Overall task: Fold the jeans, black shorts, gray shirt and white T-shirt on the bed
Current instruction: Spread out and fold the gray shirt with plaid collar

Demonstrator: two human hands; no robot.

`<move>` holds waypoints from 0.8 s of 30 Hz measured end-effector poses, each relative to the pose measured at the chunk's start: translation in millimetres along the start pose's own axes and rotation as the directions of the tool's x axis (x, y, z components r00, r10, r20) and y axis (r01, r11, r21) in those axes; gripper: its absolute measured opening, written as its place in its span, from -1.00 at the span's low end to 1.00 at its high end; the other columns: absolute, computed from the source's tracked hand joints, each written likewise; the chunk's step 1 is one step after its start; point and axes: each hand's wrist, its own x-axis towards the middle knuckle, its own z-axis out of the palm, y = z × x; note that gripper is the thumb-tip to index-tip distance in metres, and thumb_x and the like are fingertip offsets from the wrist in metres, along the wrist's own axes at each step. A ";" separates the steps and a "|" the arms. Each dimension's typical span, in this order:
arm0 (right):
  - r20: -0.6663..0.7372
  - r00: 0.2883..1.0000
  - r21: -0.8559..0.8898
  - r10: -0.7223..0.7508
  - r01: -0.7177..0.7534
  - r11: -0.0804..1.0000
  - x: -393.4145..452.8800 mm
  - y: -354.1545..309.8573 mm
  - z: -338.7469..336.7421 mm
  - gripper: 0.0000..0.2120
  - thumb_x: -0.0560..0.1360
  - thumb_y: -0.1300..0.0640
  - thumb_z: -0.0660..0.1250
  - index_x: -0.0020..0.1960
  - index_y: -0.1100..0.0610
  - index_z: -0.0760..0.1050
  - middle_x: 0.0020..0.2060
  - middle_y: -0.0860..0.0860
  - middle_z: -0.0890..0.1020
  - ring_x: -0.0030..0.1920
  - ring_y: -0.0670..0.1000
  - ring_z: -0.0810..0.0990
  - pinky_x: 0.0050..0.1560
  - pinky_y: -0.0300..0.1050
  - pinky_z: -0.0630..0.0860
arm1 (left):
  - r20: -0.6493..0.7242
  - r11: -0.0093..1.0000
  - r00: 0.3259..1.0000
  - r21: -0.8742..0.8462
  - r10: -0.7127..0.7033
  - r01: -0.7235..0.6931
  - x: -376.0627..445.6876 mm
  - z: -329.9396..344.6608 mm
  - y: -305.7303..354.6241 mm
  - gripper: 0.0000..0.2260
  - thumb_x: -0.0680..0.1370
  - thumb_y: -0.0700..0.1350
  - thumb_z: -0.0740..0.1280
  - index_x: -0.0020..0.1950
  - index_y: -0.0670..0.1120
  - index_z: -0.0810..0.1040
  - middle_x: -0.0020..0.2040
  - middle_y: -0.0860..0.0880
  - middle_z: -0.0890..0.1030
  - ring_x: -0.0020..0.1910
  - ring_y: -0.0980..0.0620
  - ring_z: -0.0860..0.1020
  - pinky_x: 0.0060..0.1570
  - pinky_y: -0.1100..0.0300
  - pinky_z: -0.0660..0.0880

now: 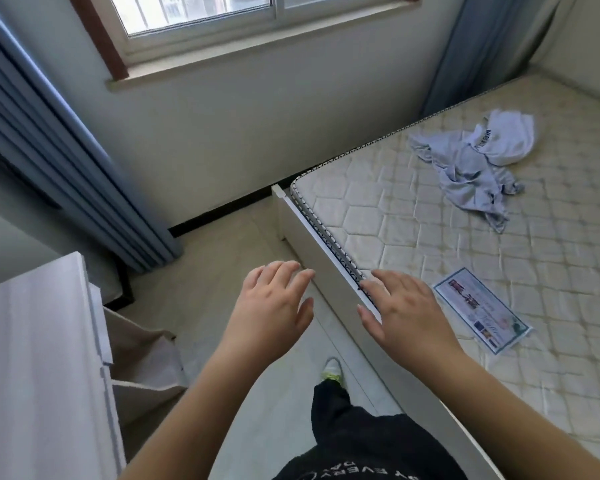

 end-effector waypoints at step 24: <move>0.000 0.979 0.087 -0.204 0.203 0.975 416.1 -62.3 55.4 -0.54 0.51 -0.12 0.06 0.08 0.08 0.63 0.11 0.07 0.64 0.14 0.12 0.60 0.13 0.01 0.51 | -0.110 0.972 0.985 0.182 -0.129 0.148 289.5 -22.4 -230.7 -0.67 0.49 -0.03 0.37 0.20 -0.13 0.62 0.15 -0.12 0.62 0.16 -0.14 0.58 0.17 -0.03 0.50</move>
